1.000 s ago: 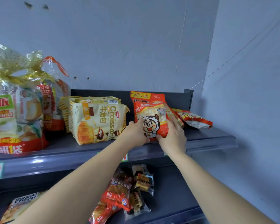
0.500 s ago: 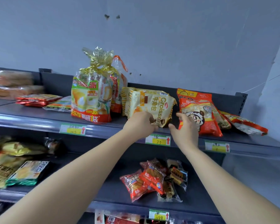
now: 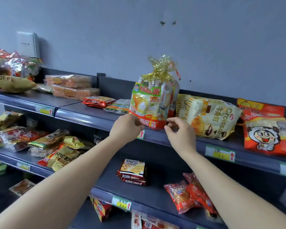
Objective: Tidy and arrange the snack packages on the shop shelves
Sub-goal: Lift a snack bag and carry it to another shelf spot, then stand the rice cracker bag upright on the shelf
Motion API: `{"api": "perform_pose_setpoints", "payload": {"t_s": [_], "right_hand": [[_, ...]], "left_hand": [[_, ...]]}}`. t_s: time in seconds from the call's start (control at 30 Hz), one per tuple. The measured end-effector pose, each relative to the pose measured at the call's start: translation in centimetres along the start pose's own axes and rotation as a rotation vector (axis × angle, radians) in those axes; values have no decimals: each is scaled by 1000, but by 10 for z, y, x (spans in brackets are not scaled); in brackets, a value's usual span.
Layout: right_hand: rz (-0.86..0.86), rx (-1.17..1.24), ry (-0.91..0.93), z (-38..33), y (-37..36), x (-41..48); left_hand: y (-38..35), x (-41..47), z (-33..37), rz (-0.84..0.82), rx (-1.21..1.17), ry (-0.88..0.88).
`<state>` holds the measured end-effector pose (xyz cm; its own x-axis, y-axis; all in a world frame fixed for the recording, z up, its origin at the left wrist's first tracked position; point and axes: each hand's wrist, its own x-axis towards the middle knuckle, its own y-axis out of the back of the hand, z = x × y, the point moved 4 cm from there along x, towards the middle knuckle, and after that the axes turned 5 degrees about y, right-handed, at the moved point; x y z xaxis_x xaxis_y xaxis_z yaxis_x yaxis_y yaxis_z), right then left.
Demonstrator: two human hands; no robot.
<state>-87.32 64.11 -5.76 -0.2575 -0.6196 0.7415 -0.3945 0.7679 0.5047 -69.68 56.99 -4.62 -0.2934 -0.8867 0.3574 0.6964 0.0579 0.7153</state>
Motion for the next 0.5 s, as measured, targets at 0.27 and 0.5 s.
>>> {"api": "perform_pose_setpoints", "payload": {"t_s": [0.27,0.5], "right_hand": [[-69,50,14,-83,-104,32],[-198,-69,-20,-123,-178,73]], "left_hand": [[65,38,-97,-15,7,60],[96,72,-152,-18,-15,29]]}}
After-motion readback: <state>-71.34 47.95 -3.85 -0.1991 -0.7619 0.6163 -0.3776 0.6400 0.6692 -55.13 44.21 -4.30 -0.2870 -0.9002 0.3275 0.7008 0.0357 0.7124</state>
